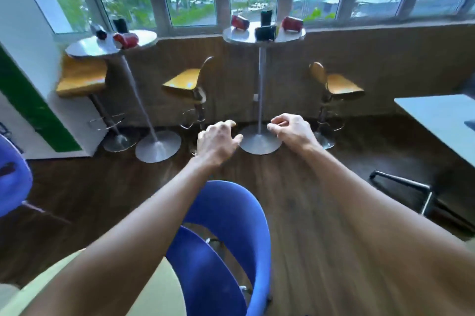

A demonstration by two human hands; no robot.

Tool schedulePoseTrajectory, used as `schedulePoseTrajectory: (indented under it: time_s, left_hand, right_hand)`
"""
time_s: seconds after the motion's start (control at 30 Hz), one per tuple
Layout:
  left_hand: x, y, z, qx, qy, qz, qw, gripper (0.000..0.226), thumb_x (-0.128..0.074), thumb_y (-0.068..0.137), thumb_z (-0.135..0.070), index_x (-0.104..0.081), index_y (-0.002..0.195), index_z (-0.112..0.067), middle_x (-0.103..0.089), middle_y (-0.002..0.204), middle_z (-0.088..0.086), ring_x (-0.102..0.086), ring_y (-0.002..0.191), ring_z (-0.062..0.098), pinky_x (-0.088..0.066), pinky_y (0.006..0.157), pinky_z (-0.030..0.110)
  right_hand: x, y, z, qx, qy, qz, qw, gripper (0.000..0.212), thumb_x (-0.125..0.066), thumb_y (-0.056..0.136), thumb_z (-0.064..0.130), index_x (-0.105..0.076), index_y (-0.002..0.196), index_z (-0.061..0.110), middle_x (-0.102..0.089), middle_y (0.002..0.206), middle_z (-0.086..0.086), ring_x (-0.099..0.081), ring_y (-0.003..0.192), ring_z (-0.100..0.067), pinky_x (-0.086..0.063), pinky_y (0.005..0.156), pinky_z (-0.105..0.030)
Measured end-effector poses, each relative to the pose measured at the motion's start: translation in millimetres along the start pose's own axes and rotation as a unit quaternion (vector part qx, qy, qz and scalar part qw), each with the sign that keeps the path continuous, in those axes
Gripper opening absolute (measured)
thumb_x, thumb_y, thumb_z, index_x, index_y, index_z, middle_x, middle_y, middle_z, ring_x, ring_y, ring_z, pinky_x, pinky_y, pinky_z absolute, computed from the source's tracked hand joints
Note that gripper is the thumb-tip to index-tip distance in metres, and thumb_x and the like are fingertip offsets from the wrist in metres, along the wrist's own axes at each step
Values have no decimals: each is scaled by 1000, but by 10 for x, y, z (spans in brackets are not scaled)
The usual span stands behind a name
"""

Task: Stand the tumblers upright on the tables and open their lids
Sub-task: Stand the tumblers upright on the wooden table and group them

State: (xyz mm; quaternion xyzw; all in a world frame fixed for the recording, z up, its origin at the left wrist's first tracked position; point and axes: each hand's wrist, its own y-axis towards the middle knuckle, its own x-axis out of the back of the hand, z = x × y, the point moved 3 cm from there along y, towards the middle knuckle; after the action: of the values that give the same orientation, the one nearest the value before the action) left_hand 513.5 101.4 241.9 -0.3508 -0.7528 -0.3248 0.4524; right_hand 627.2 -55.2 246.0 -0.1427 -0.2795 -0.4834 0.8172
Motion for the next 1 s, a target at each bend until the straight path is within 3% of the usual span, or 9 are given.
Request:
schedulePoseTrajectory:
  time_s: [0.1, 0.27, 0.43, 0.6, 0.77, 1.0]
  left_hand:
    - [-45, 556, -526, -19, -10, -18, 1000, 45, -58, 88, -44, -57, 130, -26, -66, 125, 2, -57, 121, 26, -43, 100, 41]
    - [-171, 1517, -1305, -24, -14, -35, 999, 44, -57, 88, -44, -58, 128, -25, -65, 125, 3, -58, 119, 27, -44, 98, 41]
    - [-264, 2402, -1816, -9, -11, -49, 999, 46, -57, 89, -44, -57, 130, -24, -66, 124, 3, -59, 118, 26, -43, 97, 42]
    - [-436, 3242, -2021, 4, -6, -52, 999, 47, -57, 89, -43, -54, 133, -24, -65, 126, 3, -58, 119, 26, -43, 97, 41]
    - [-633, 4237, -2049, -1, -3, -54, 999, 47, -58, 89, -41, -55, 133, -24, -65, 127, 3, -59, 119, 26, -45, 97, 41]
    - [-707, 5742, -1915, -27, -23, -76, 996, 42, -60, 90, -37, -56, 130, -24, -67, 125, 5, -63, 113, 27, -50, 93, 41]
  right_hand:
    - [518, 525, -102, 13, 8, -20, 1000, 24, -68, 85, 32, -72, 104, 18, -73, 97, -2, -66, 94, -17, -43, 75, -23]
    - [1296, 1505, -192, 46, 19, -31, 998, 25, -67, 85, 34, -72, 105, 19, -72, 97, -1, -67, 96, -19, -52, 87, -31]
    - [1833, 2459, -184, 77, 23, -20, 997, 26, -65, 88, 34, -70, 109, 18, -70, 97, -1, -65, 94, -18, -46, 79, -26]
    - [2000, 3364, -259, 91, 31, -10, 995, 26, -65, 89, 34, -69, 110, 19, -71, 100, -3, -66, 93, -17, -47, 76, -26]
    - [1993, 4384, -273, 103, 20, -10, 994, 29, -64, 90, 33, -68, 113, 17, -69, 103, -2, -61, 90, -15, -40, 70, -21]
    - [1860, 5888, -128, 117, 18, -8, 993, 30, -65, 90, 24, -66, 118, 11, -67, 107, -6, -59, 90, -14, -40, 76, -20]
